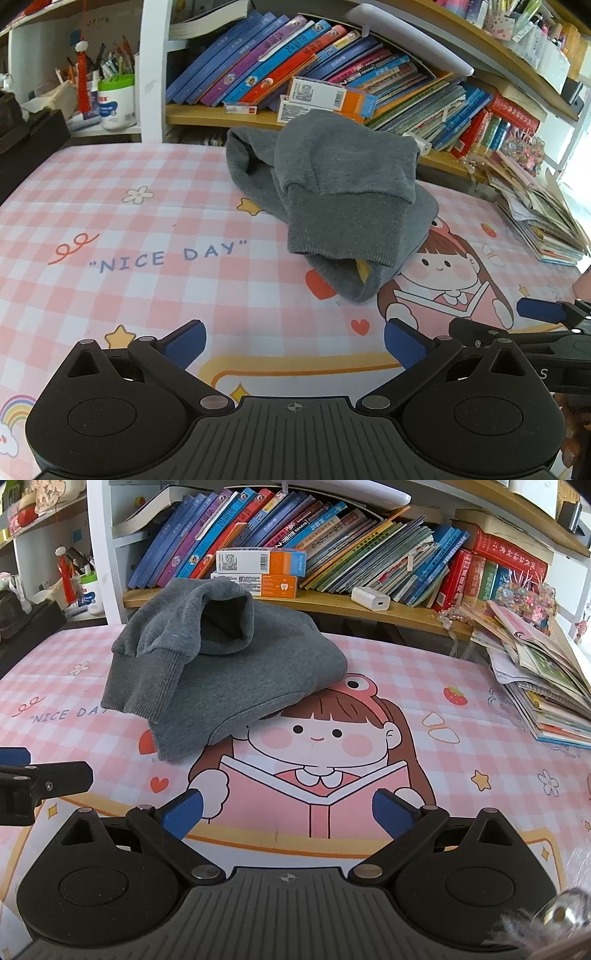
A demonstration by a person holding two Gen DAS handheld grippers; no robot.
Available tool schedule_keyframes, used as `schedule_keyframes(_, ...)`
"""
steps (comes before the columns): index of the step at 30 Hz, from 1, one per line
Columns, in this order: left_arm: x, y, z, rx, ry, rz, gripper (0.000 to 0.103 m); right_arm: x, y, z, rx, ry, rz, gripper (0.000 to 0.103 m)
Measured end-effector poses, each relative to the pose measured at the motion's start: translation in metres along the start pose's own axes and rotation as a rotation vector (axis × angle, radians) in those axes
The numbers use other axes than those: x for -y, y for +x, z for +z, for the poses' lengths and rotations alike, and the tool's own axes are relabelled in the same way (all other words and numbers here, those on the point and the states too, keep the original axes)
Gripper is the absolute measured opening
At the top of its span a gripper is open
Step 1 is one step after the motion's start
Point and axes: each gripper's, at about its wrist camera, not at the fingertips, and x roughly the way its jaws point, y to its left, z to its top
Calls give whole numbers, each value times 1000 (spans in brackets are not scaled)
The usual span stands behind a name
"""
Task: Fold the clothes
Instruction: 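Grasp the grey sweatshirt cuff with the right gripper and lift it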
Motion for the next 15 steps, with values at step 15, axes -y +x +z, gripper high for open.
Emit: schedule_keyframes(15,-23,4,22,89,-12,40,103,11,13,57,117,-5,4,99)
